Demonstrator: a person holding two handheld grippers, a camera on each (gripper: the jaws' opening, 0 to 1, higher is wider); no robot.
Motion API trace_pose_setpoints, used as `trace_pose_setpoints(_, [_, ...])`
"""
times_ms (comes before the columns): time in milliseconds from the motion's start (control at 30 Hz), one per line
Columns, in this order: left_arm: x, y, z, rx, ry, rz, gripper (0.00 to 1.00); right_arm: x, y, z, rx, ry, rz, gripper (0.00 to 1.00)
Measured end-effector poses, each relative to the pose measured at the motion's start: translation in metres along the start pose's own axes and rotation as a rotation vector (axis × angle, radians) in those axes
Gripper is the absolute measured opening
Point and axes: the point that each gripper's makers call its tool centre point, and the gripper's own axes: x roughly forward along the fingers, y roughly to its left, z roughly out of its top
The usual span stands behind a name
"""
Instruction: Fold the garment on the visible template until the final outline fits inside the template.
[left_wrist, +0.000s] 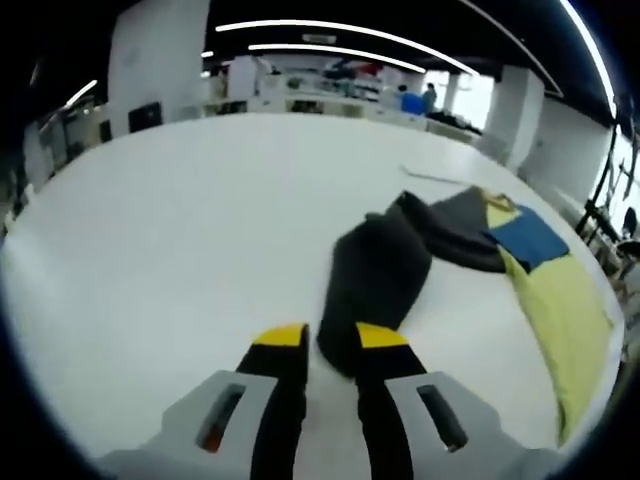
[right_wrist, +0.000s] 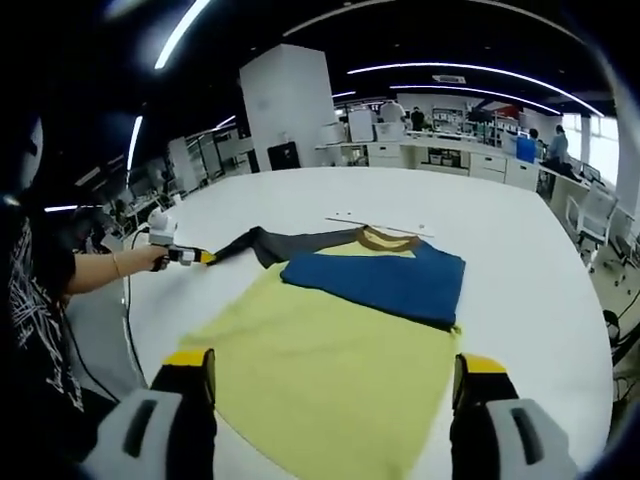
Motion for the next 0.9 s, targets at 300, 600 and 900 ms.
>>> trace_pose_setpoints(300, [-0.002, 0.017, 0.009, -0.035, -0.038, 0.067, 0.01, 0.001, -0.002, -0.005, -0.006, 0.017, -0.019, 0.98])
trace_pose_setpoints(600, [-0.019, 0.048, 0.023, -0.003, -0.091, 0.158, 0.0, 0.001, -0.002, -0.006, -0.001, 0.019, -0.016, 0.98])
trace_pose_setpoints(900, [-0.032, 0.058, 0.03, -0.039, -0.115, 0.198, 0.01, 0.003, -0.002, -0.008, -0.003, 0.032, -0.014, 0.98])
